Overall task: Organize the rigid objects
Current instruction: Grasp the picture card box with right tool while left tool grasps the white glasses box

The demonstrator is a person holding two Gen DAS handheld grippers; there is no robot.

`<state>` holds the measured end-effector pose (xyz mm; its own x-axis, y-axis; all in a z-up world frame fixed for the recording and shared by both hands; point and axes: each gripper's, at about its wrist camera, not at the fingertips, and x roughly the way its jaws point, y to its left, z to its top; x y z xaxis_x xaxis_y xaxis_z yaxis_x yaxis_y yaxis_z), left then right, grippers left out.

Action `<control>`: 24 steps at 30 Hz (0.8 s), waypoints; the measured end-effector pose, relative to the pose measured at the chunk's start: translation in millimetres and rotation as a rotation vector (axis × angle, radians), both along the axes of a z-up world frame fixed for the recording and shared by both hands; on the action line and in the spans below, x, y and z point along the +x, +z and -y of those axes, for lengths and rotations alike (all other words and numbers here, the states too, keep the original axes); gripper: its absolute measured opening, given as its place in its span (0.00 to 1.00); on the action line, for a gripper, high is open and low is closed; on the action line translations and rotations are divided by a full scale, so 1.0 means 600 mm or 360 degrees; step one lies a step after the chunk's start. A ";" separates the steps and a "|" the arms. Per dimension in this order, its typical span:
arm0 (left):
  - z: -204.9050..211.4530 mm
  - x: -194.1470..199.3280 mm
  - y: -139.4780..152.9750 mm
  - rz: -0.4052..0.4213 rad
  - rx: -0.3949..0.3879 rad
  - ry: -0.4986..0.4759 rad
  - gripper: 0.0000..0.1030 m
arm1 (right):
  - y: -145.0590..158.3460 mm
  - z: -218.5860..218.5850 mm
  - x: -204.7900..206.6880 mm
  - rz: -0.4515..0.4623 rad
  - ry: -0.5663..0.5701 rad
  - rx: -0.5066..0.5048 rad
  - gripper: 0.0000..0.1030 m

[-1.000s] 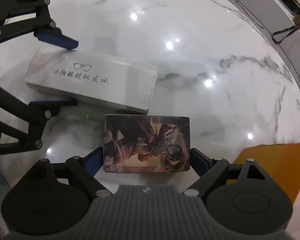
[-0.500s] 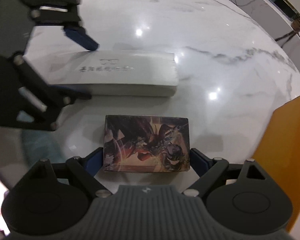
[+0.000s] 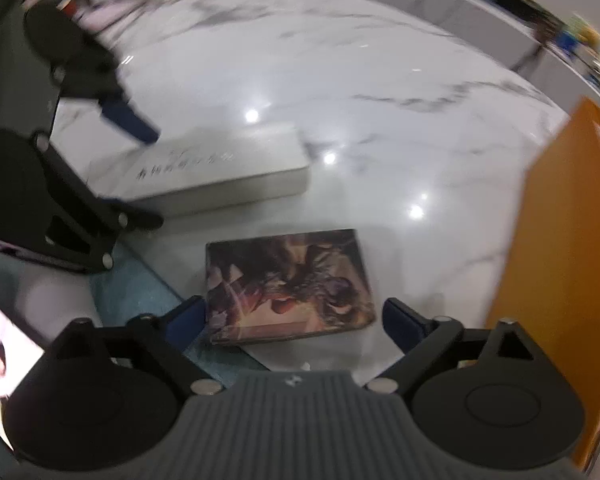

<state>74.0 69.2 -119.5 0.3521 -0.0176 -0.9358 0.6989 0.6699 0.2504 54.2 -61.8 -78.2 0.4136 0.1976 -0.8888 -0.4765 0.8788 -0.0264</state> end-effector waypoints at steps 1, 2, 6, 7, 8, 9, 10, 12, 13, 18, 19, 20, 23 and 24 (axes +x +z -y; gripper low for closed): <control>-0.005 0.006 0.002 -0.0003 -0.0035 0.0032 0.69 | 0.006 0.003 -0.004 0.0015 -0.0057 -0.0001 0.94; -0.011 0.012 0.004 -0.0009 -0.0082 0.0062 0.69 | 0.010 0.004 -0.007 0.0021 -0.0116 -0.0004 0.94; -0.018 0.013 0.016 0.0032 -0.0191 0.0062 0.71 | 0.033 0.014 -0.024 -0.0061 -0.0386 0.0126 0.94; -0.019 0.013 0.017 0.0045 -0.0188 0.0051 0.73 | 0.035 0.018 -0.027 -0.0101 -0.0448 0.0184 0.94; -0.019 0.014 0.016 0.0045 -0.0181 0.0044 0.73 | 0.035 0.019 -0.026 -0.0138 -0.0512 0.0235 0.93; -0.020 0.012 0.016 0.0038 -0.0179 0.0044 0.74 | 0.033 0.018 -0.024 -0.0161 -0.0555 0.0270 0.93; -0.019 0.014 0.015 0.0032 -0.0185 0.0046 0.74 | 0.034 0.017 -0.027 -0.0170 -0.0606 0.0301 0.92; -0.020 0.020 0.010 0.0014 -0.0201 0.0052 0.74 | 0.033 0.015 -0.020 -0.0137 -0.0678 0.0302 0.92; -0.022 0.024 0.006 -0.0001 -0.0213 0.0061 0.75 | 0.029 0.013 -0.015 -0.0119 -0.0706 0.0281 0.91; -0.033 0.032 -0.004 -0.0076 -0.0267 0.0093 0.74 | 0.005 0.013 -0.002 -0.0170 -0.0784 0.0272 0.87; -0.035 0.031 -0.005 -0.0082 -0.0282 0.0088 0.74 | 0.002 0.014 0.002 -0.0173 -0.0794 0.0301 0.87; -0.038 0.031 -0.005 -0.0081 -0.0298 0.0093 0.74 | 0.001 0.013 0.005 -0.0170 -0.0797 0.0307 0.87; -0.044 0.036 -0.006 -0.0111 -0.0350 0.0135 0.75 | -0.002 0.002 0.018 -0.0157 -0.0777 0.0285 0.90; -0.047 0.038 -0.006 -0.0119 -0.0361 0.0140 0.77 | -0.004 -0.004 0.020 -0.0149 -0.0769 0.0268 0.89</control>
<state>96.6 97.3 -123.3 0.2918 -0.2022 -0.9349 0.6462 0.7623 0.0369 66.4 -59.3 -80.4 0.4132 0.1474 -0.8986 -0.0089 0.9874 0.1579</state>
